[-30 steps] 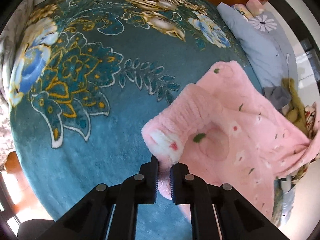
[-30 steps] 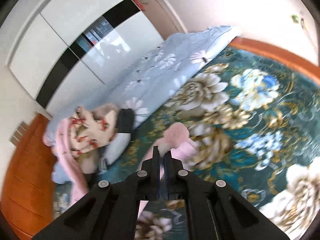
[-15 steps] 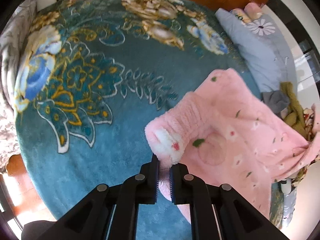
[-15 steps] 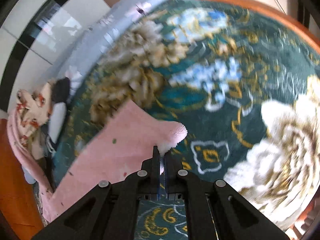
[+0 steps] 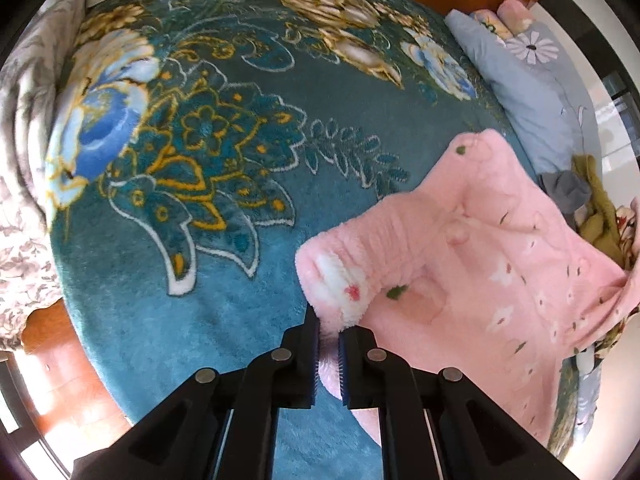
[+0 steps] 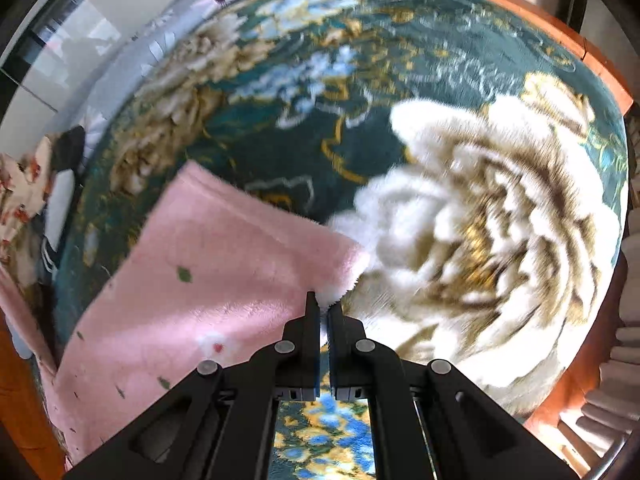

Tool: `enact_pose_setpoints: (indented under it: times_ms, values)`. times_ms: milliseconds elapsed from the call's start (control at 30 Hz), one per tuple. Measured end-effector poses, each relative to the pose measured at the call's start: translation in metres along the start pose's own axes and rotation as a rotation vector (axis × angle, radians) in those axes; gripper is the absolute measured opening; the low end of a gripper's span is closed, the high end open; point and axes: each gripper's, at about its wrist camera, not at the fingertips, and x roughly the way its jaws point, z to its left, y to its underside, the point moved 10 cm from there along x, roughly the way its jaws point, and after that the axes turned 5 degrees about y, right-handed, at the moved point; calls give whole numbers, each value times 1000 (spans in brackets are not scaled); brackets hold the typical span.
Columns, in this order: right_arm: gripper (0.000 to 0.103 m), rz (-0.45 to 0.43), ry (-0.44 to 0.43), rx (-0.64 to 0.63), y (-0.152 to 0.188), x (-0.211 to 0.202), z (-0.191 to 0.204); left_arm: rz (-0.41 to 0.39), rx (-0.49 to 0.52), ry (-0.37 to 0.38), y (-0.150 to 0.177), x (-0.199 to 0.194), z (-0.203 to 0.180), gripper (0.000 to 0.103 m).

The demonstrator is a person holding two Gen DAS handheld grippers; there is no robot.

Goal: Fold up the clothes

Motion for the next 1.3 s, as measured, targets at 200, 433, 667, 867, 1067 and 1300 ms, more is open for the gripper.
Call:
enact_pose_setpoints:
  times_ms: [200, 433, 667, 867, 1067, 1300]
  values:
    - [13, 23, 80, -17, 4, 3, -9, 60, -68, 73, 4, 3, 6, 14]
    - [38, -78, 187, -80, -30, -26, 8, 57, -17, 53, -9, -16, -4, 41]
    - [44, -202, -140, -443, -59, -67, 271, 101, -17, 27, -13, -13, -4, 57]
    - [44, -331, -405, -876, -19, -132, 564, 149, -10, 14, -10, -10, 0, 57]
    - [44, -498, -384, -1202, 38, -162, 766, 169, 20, 50, -10, -16, 3, 63]
    - [44, -534, -85, -1300, 42, -96, 859, 155, 34, 31, -10, -34, 22, 63]
